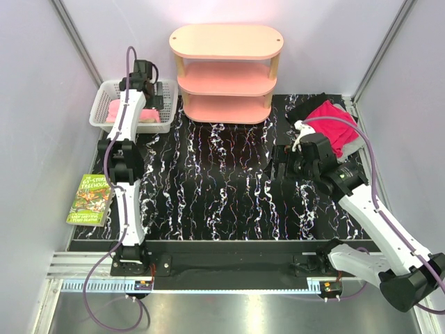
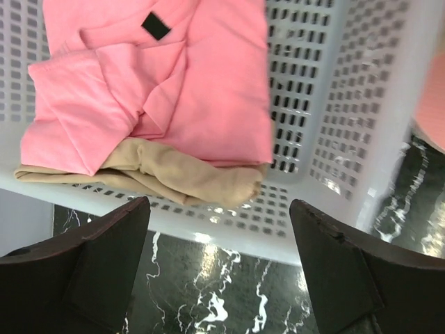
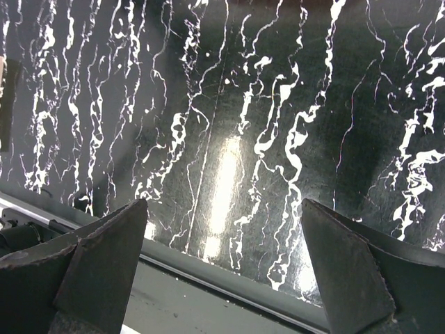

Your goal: Fold and stack the t-shirts

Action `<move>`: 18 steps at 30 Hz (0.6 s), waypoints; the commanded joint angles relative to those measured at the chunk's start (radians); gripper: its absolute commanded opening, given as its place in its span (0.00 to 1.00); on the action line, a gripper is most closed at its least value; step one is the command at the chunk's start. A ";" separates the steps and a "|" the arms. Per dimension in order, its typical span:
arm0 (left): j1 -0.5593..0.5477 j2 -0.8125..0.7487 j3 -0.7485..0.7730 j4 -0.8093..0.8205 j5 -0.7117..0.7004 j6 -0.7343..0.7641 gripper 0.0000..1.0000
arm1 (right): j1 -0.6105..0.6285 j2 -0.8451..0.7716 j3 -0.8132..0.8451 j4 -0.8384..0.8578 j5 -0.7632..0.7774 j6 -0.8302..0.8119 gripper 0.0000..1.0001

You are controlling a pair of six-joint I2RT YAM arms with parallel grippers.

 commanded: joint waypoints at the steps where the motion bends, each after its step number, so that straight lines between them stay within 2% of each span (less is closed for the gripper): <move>1: 0.091 0.042 0.067 0.013 0.034 -0.026 0.86 | -0.001 0.009 0.003 0.001 0.002 0.013 1.00; 4: 0.116 0.066 0.067 0.015 0.078 -0.017 0.84 | -0.001 0.013 0.001 0.000 0.004 0.014 1.00; 7: 0.117 0.046 -0.016 0.070 0.103 0.011 0.83 | -0.001 0.024 0.006 0.000 0.005 0.023 1.00; 18: 0.116 0.077 -0.117 0.119 0.109 0.111 0.76 | -0.001 0.016 -0.005 0.004 -0.010 0.062 1.00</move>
